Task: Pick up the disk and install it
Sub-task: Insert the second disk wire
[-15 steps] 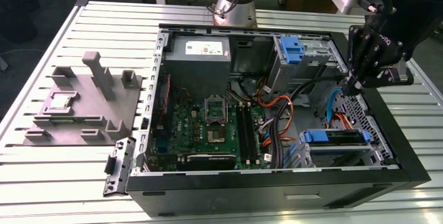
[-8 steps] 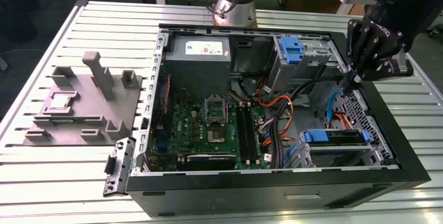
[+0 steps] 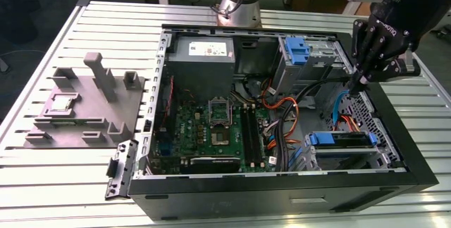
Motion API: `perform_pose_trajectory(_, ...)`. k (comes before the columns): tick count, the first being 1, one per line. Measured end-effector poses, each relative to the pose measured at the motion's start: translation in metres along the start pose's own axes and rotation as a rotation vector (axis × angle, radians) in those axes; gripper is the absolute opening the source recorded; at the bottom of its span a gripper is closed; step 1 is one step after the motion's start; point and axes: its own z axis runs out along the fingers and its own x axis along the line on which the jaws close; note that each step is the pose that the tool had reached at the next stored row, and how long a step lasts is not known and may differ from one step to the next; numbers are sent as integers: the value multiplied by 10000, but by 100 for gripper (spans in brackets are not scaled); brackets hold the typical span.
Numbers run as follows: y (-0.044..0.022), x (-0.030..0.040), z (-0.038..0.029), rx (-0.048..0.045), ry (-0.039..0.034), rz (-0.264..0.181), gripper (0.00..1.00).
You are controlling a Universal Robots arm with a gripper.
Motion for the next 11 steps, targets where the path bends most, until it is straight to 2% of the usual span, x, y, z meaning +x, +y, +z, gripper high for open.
perform_pose_trajectory(1, -1, -1, 3, -1, 7, -1, 17)
perform_pose_trajectory(2, -3, -1, 7, -1, 39, -1, 17)
perform_pose_trajectory(3, -4, -2, 10, -1, 79, -2, 24)
perform_pose_trajectory(4, -5, -5, 10, -1, 105, -2, 24)
perform_pose_trajectory(10, -9, -7, -18, -34, 111, -7, 24)
perform_pose_trajectory(11, -9, -9, -19, -51, 152, -10, 24)
